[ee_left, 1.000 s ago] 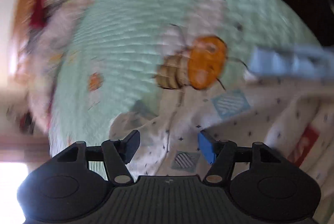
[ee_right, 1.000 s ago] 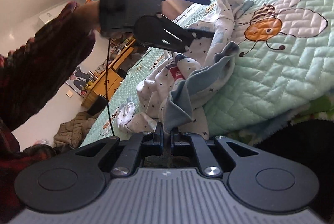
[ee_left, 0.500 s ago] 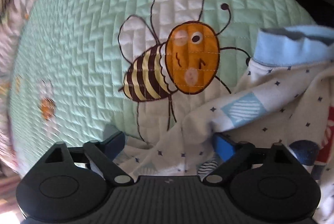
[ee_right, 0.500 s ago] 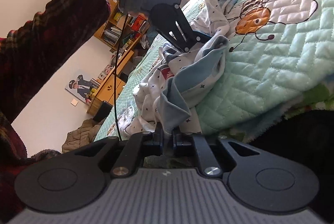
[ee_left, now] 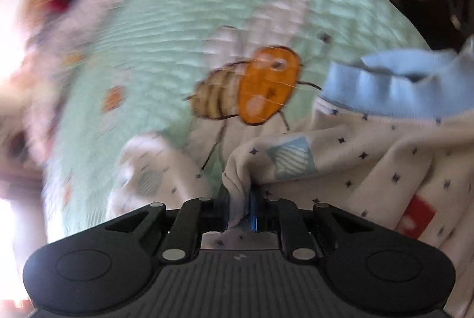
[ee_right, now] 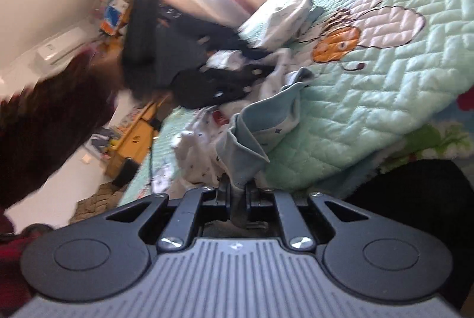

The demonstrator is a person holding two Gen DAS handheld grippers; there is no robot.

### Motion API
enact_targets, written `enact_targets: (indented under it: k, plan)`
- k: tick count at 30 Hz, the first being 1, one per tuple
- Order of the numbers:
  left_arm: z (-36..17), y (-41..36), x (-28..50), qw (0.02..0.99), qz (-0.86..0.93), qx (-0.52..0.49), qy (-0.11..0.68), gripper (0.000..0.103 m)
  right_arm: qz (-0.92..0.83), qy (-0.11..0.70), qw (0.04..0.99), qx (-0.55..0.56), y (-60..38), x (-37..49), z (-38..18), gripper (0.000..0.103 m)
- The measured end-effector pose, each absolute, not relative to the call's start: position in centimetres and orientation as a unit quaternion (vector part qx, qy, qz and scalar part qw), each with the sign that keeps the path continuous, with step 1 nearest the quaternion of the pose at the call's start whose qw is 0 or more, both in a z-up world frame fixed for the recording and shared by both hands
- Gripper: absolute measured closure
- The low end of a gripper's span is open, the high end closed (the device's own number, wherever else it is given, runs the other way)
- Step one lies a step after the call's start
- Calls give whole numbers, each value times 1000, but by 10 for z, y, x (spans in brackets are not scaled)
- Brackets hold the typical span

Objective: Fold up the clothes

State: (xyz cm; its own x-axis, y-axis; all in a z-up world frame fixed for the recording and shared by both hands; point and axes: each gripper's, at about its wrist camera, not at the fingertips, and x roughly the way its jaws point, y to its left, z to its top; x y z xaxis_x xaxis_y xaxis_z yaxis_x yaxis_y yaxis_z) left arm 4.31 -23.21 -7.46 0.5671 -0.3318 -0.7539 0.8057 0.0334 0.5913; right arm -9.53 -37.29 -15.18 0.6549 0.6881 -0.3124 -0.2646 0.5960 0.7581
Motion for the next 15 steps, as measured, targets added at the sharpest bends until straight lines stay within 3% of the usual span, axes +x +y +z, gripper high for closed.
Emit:
enact_targets:
  k: [4,9,15]
  plan:
    - [-39,-207,18,810,-359,412,212,91,251,300,861,323,-370,-100,-142,91]
    - [33,-172,-19,892,-280,337,113,91,222,264,894,285,-376,-104,-110,94]
    - [118,-113,-60,946,-190,264,20,91,224,163,936,219,-375,-101,-29,94]
